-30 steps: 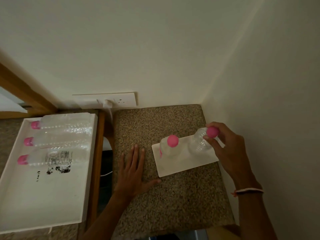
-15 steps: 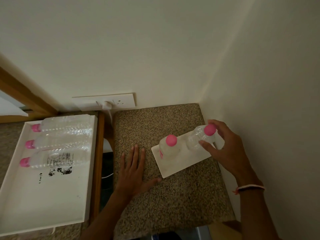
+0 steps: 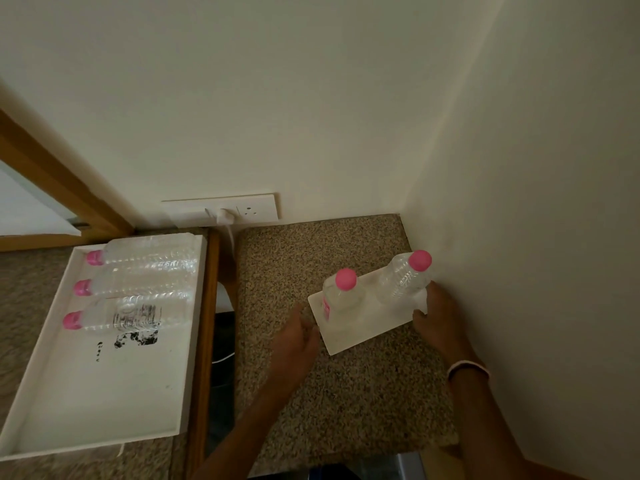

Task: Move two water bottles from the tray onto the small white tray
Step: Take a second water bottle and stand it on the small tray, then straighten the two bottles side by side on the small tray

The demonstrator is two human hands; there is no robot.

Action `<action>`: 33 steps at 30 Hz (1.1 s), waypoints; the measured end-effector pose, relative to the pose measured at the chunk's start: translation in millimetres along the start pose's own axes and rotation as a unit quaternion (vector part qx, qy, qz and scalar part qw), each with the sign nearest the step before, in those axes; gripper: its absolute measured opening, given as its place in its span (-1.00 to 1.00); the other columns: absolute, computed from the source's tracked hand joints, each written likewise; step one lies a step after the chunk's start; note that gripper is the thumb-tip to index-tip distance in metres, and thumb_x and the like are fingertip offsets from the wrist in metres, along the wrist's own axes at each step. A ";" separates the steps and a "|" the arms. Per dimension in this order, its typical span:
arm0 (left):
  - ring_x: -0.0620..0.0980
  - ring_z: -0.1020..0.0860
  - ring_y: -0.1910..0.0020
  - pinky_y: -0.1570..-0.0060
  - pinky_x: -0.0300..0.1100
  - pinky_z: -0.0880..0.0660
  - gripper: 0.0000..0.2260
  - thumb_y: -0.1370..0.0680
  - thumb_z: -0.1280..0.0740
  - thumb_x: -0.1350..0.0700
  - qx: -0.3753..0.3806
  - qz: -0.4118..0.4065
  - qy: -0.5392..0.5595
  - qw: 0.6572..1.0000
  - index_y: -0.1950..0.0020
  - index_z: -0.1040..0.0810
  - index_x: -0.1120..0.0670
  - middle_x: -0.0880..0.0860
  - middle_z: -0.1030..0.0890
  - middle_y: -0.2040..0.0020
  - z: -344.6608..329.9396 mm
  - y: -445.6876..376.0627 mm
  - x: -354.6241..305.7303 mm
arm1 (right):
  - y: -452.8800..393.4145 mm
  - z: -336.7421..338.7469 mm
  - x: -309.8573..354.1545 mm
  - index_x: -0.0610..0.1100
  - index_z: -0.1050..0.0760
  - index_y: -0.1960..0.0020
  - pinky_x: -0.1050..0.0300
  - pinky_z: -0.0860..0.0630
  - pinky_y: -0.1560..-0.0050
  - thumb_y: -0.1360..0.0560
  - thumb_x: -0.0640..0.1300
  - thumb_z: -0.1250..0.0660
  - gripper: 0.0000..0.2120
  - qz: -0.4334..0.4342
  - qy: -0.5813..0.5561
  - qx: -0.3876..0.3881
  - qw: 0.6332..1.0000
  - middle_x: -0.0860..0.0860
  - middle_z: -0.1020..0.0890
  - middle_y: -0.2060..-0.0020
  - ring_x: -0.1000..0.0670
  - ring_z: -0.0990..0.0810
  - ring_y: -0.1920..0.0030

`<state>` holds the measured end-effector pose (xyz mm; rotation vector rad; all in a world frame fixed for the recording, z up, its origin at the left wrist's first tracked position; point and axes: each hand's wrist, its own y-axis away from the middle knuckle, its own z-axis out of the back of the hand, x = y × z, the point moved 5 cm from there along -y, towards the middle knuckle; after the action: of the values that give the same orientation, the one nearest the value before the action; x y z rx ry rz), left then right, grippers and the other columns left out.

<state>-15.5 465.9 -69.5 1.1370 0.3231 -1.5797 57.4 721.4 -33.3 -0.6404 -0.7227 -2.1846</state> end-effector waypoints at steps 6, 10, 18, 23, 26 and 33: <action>0.14 -0.67 -0.05 0.09 0.10 -0.72 -0.52 -0.57 -0.30 0.36 0.029 0.070 0.126 0.989 -0.47 -0.36 0.10 0.10 -0.64 -0.11 -20.4 -3.9 5.5 | -4.2 -6.0 2.6 -0.22 -0.40 -0.39 -0.06 -0.42 -0.32 -0.48 -0.38 -0.26 -0.53 -0.013 0.008 0.002 1.000 -0.23 -0.55 -0.27 -0.24 -0.50 -0.30; 0.13 -0.61 -0.07 0.42 -0.26 -0.66 -0.51 -0.56 -0.26 0.41 0.028 0.101 0.181 0.978 -0.46 -0.33 0.13 0.02 -0.52 -0.04 -30.0 -2.9 14.2 | -4.2 -4.1 5.9 -0.25 -0.44 -0.34 -0.02 -0.43 -0.26 -0.48 -0.38 -0.26 -0.58 -0.019 0.020 -0.004 1.000 -0.25 -0.58 -0.23 -0.27 -0.52 -0.27; -0.02 -0.62 0.07 0.29 -0.11 -0.73 -0.56 -0.56 -0.28 0.40 0.020 0.111 0.151 0.982 -0.41 -0.37 0.13 0.05 -0.54 0.04 -12.7 -8.9 30.6 | 6.4 -8.8 13.0 -0.21 -0.48 -0.31 0.12 -0.42 -0.12 -0.44 -0.45 -0.23 -0.54 -0.006 -0.001 0.006 1.000 -0.20 -0.63 -0.16 -0.23 -0.58 -0.20; 0.05 -0.61 0.03 0.32 -0.16 -0.70 -0.54 -0.58 -0.28 0.38 0.014 0.107 0.109 0.988 -0.46 -0.35 0.14 0.06 -0.54 -0.06 13.8 -12.0 45.6 | 17.2 -20.6 25.2 -0.24 -0.51 -0.29 0.18 -0.33 -0.06 -0.47 -0.42 -0.25 -0.60 0.026 -0.001 0.012 1.000 -0.20 -0.62 -0.15 -0.11 -0.54 -0.09; 0.04 -0.61 0.01 0.41 -0.26 -0.67 -0.48 -0.59 -0.27 0.40 0.020 0.112 0.116 0.987 -0.52 -0.30 0.11 0.13 -0.56 -0.13 29.0 -12.5 51.7 | 20.8 -32.1 26.9 -0.22 -0.48 -0.33 0.20 -0.34 -0.06 -0.47 -0.42 -0.24 -0.56 0.023 0.002 0.027 0.999 -0.20 -0.59 -0.22 -0.05 -0.51 -0.11; -0.08 -0.56 0.13 0.42 -0.32 -0.65 -0.48 -0.60 -0.27 0.38 0.015 0.099 0.081 0.992 -0.55 -0.30 0.14 -0.01 -0.50 0.08 45.1 -19.7 57.0 | 21.3 -43.9 22.5 -0.19 -0.45 -0.39 -0.02 -0.51 -0.26 -0.48 -0.40 -0.28 -0.52 -0.023 0.003 0.027 0.999 -0.18 -0.56 -0.30 -0.17 -0.54 -0.28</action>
<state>-50.7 406.2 -98.9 1.2846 0.2844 -1.3259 50.5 669.3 -44.4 -0.5957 -0.7973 -2.1994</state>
